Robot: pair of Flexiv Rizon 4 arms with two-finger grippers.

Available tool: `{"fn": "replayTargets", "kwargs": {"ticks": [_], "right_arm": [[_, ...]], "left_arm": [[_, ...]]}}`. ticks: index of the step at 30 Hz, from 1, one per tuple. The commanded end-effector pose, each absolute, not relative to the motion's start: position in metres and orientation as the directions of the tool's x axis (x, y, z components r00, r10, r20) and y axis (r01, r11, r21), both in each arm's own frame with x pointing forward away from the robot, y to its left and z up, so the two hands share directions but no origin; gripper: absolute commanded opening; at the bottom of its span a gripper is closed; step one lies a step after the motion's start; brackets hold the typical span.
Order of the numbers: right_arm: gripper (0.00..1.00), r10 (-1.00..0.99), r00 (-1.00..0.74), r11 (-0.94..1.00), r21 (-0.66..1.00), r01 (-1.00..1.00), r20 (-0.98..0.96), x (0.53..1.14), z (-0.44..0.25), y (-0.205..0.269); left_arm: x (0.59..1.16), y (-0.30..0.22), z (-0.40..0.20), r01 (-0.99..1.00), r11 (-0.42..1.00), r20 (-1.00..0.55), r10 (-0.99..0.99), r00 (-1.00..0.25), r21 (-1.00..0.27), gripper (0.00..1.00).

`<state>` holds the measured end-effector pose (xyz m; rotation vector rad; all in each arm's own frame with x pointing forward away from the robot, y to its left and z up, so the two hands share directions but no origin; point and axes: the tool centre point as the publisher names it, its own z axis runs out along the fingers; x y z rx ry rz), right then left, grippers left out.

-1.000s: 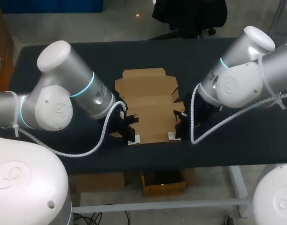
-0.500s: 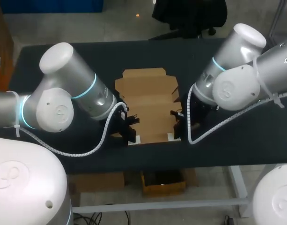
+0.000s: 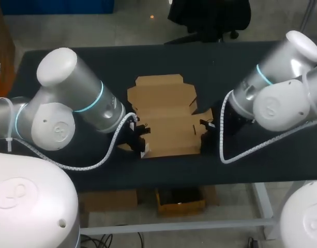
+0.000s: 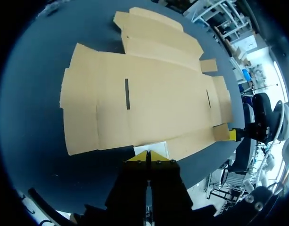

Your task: Assemble the packaging by folding the flat box into shape, placing the metal phone stand inside, and closing the box properly

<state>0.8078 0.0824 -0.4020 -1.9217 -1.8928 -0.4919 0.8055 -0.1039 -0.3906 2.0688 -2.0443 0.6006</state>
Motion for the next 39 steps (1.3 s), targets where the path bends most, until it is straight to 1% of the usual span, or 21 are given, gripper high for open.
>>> {"fn": "replayTargets", "kwargs": {"ticks": [1, 10, 24, 25, 27, 29, 30, 31, 32, 33, 34, 35, 36, 39], "right_arm": [[0.0, 0.82, 0.005, 0.009, -0.023, 1.0, 0.572, 0.803, -0.379, 0.057], [0.0, 0.752, -0.032, 0.049, -0.007, 0.999, 0.659, 0.81, -0.364, 0.027], [0.0, 0.697, -0.064, 0.077, 0.014, 0.997, 0.714, 0.832, -0.341, -0.008], [0.0, 0.694, -0.064, 0.076, 0.014, 0.997, 0.717, 0.834, -0.34, -0.009], [0.09, 0.689, -0.064, 0.077, 0.015, 0.997, 0.722, 0.837, -0.338, -0.012], [0.15, 0.683, -0.063, 0.076, 0.015, 0.997, 0.727, 0.84, -0.336, -0.015], [0.2, 0.682, -0.063, 0.076, 0.015, 0.997, 0.728, 0.842, -0.336, -0.016], [0.27, 0.683, -0.063, 0.075, 0.015, 0.997, 0.728, 0.843, -0.335, -0.017], [0.35, 0.683, -0.062, 0.074, 0.015, 0.997, 0.728, 0.844, -0.334, -0.018], [0.43, 0.682, -0.061, 0.073, 0.015, 0.997, 0.729, 0.845, -0.333, -0.019], [0.47, 0.682, -0.057, 0.069, 0.014, 0.998, 0.729, 0.846, -0.333, -0.02], [0.76, 0.682, -0.056, 0.068, 0.014, 0.998, 0.729, 0.846, -0.332, -0.02], [1.0, 0.681, -0.056, 0.067, 0.014, 0.998, 0.73, 0.847, -0.331, -0.021], [1.0, 0.681, -0.053, 0.065, 0.013, 0.998, 0.73, 0.848, -0.327, -0.024]], "left_arm": [[0.799, -0.086, -0.365, -0.987, -0.039, 0.402, -0.915, -0.028, -0.158, 0.0], [0.808, -0.069, -0.34, -0.987, -0.021, 0.398, -0.916, -0.046, -0.162, 0.0], [0.829, -0.046, -0.317, -0.99, 0.018, 0.416, -0.906, -0.075, -0.139, 0.0], [0.831, -0.044, -0.315, -0.99, 0.018, 0.417, -0.906, -0.075, -0.139, 0.0], [0.833, -0.041, -0.313, -0.99, 0.018, 0.417, -0.906, -0.076, -0.141, 0.02], [0.835, -0.038, -0.31, -0.99, 0.018, 0.42, -0.904, -0.077, -0.142, 0.12], [0.836, -0.037, -0.309, -0.989, 0.016, 0.42, -0.904, -0.076, -0.144, 0.21], [0.837, -0.035, -0.308, -0.989, 0.016, 0.421, -0.904, -0.076, -0.145, 0.38], [0.838, -0.034, -0.307, -0.989, 0.015, 0.422, -0.904, -0.076, -0.145, 0.5], [0.839, -0.033, -0.305, -0.989, 0.013, 0.421, -0.904, -0.074, -0.146, 0.8], [0.84, -0.031, -0.304, -0.989, 0.011, 0.422, -0.904, -0.073, -0.147, 1.0], [0.84, -0.03, -0.303, -0.989, 0.01, 0.422, -0.904, -0.072, -0.148, 1.0], [0.84, -0.029, -0.301, -0.989, 0.008, 0.422, -0.904, -0.071, -0.15, 1.0], [0.84, -0.023, -0.295, -0.988, 0.002, 0.426, -0.902, -0.068, -0.153, 1.0]]}}
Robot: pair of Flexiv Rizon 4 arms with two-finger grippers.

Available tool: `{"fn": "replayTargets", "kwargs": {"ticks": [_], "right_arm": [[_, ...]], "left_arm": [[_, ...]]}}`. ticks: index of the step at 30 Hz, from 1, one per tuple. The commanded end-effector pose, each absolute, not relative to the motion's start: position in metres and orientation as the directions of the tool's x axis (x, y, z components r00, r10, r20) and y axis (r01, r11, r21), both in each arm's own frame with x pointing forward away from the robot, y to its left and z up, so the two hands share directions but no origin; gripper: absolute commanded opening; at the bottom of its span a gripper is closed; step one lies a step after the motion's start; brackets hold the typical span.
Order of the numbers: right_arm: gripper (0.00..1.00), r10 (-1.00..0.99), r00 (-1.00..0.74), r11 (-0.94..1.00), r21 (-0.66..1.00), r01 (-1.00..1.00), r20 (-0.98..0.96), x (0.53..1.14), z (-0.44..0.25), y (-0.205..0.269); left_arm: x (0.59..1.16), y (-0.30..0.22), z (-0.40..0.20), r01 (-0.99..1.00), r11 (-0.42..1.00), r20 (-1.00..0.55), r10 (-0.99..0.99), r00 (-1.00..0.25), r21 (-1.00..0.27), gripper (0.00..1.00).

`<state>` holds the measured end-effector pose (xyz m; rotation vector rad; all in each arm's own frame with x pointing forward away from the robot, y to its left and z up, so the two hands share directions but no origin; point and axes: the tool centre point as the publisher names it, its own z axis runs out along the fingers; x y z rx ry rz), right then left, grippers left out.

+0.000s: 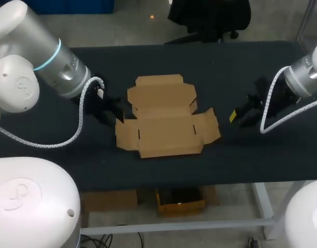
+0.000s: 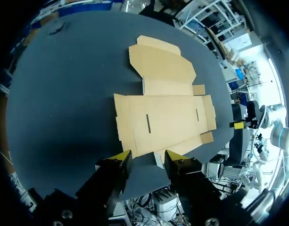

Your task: Assemble the packaging by folding the flat box into shape, placing the metal phone stand inside, and closing the box properly

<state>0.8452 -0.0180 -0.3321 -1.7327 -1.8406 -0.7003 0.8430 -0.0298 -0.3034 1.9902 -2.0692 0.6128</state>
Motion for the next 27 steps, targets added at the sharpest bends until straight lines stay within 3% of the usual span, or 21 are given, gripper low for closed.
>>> {"fn": "replayTargets", "kwargs": {"ticks": [1, 8, 11, 27], "right_arm": [[1.0, 0.683, -0.052, 0.063, 0.013, 0.998, 0.729, 0.848, -0.325, -0.025], [1.0, 0.69, -0.046, 0.042, 0.023, 0.999, 0.723, 0.845, -0.31, -0.039], [1.0, 0.689, 0.081, -0.048, -0.065, 0.997, 0.72, 0.851, -0.309, -0.047], [1.0, 0.689, 0.081, -0.048, -0.065, 0.997, 0.72, 0.851, -0.309, -0.047]], "left_arm": [[0.84, -0.021, -0.293, -0.988, -0.002, 0.425, -0.903, -0.064, -0.154, 1.0], [0.835, -0.009, -0.273, -0.987, 0.008, 0.418, -0.905, -0.076, -0.161, 1.0], [0.839, -0.003, -0.264, -0.988, -0.026, 0.433, -0.9, -0.042, -0.15, 1.0], [0.842, -0.002, -0.261, -0.99, -0.047, 0.445, -0.895, -0.018, -0.135, 1.0]]}}
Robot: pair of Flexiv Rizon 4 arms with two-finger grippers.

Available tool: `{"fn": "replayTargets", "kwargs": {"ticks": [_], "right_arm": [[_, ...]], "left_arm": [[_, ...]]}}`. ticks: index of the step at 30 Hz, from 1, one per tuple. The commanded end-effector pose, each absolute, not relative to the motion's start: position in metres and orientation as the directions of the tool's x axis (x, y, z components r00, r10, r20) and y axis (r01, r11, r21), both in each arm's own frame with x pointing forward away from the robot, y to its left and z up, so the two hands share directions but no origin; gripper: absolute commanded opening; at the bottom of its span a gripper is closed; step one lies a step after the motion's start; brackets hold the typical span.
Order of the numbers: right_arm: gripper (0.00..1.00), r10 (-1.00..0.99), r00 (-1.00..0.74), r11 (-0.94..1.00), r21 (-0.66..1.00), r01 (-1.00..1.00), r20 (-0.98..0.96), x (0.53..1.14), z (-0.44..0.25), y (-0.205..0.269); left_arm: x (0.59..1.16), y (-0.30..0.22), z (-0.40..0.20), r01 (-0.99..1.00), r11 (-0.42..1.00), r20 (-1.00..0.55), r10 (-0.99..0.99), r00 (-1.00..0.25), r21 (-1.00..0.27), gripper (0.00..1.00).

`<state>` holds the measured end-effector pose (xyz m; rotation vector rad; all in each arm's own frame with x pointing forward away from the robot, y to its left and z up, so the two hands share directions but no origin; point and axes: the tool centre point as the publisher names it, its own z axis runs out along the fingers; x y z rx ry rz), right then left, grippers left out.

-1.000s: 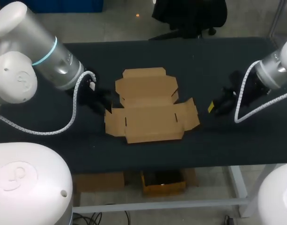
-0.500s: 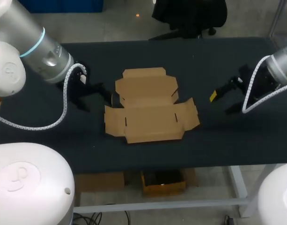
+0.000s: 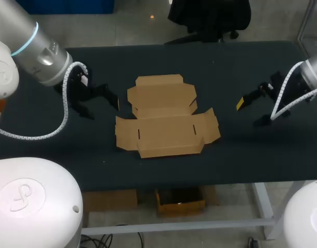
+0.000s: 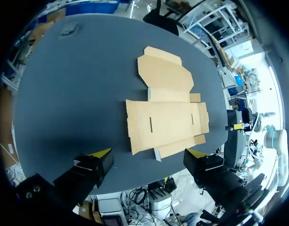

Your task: Assemble the packaging by folding the flat box into shape, placing the metal phone stand inside, and closing the box properly

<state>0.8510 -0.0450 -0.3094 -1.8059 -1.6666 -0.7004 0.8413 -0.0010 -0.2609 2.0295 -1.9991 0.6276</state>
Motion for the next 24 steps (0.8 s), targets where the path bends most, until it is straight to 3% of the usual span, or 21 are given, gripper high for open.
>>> {"fn": "replayTargets", "kwargs": {"ticks": [1, 15, 24], "right_arm": [[1.0, 0.689, 0.081, -0.048, -0.065, 0.997, 0.72, 0.851, -0.309, -0.047], [1.0, 0.695, 0.045, -0.025, -0.038, 0.999, 0.717, 0.867, -0.298, -0.04], [1.0, 0.668, 0.024, 0.006, -0.037, 0.999, 0.744, 0.909, -0.298, -0.036]], "left_arm": [[0.842, -0.002, -0.261, -0.99, -0.047, 0.445, -0.895, -0.018, -0.135, 1.0], [0.853, -0.003, -0.255, -0.987, -0.023, 0.46, -0.886, -0.052, -0.157, 1.0], [0.88, 0.005, -0.251, -0.982, -0.003, 0.517, -0.85, -0.096, -0.188, 1.0]]}}
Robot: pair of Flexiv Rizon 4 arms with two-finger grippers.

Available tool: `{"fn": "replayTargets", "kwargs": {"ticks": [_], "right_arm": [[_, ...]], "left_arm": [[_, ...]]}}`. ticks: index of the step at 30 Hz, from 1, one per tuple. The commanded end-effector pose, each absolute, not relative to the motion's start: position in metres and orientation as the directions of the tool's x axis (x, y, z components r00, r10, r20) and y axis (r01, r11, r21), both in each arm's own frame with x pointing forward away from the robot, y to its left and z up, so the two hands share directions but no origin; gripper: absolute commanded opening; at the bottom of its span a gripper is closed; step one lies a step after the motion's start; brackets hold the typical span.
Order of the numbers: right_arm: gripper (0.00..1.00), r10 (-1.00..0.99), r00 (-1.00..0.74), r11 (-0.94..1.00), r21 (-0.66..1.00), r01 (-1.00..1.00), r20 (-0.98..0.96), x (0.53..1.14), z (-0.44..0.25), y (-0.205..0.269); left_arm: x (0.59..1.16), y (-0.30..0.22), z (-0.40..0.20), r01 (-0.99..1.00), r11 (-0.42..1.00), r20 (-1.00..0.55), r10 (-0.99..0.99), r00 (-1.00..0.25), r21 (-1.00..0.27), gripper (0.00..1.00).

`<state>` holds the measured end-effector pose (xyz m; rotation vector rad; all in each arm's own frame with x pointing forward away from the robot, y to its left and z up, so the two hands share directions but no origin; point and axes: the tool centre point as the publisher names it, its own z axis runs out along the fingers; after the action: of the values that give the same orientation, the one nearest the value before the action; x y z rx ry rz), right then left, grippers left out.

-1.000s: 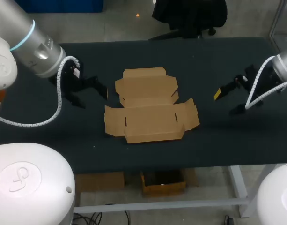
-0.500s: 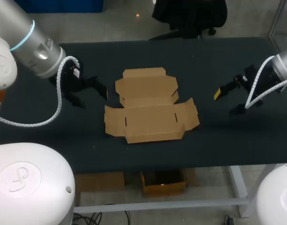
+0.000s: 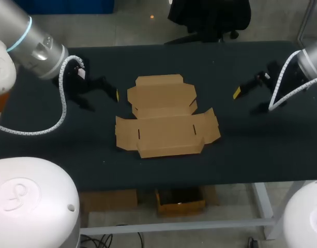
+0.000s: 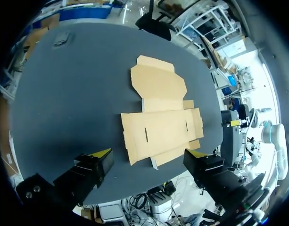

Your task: Assemble the packaging by folding the flat box into shape, placing the metal phone stand inside, and closing the box properly

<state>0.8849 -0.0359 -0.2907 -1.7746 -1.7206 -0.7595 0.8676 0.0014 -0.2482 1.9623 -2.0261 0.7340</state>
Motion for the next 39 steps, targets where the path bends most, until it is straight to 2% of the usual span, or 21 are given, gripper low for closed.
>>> {"fn": "replayTargets", "kwargs": {"ticks": [1, 8, 18, 32, 39], "right_arm": [[1.0, 0.675, 0.032, 0.0, -0.044, 0.999, 0.737, 0.912, -0.299, -0.035], [1.0, 0.653, 0.068, -0.02, -0.072, 0.997, 0.754, 0.949, -0.311, -0.023], [1.0, 0.635, 0.02, 0.0, -0.025, 1.0, 0.772, 0.988, -0.327, 0.004], [1.0, 0.597, -0.038, 0.042, 0.016, 0.999, 0.801, 1.01, -0.348, 0.016], [1.0, 0.597, -0.038, 0.042, 0.016, 0.999, 0.801, 1.01, -0.348, 0.016]], "left_arm": [[0.883, 0.006, -0.251, -0.982, -0.001, 0.519, -0.849, -0.098, -0.188, 1.0], [0.913, 0.009, -0.25, -0.98, 0.014, 0.552, -0.825, -0.123, -0.197, 1.0], [0.95, 0.014, -0.25, -0.976, 0.045, 0.586, -0.794, -0.164, -0.212, 1.0], [0.989, 0.016, -0.252, -0.974, 0.094, 0.63, -0.749, -0.206, -0.207, 1.0], [0.989, 0.016, -0.252, -0.974, 0.094, 0.63, -0.749, -0.206, -0.207, 1.0]]}}
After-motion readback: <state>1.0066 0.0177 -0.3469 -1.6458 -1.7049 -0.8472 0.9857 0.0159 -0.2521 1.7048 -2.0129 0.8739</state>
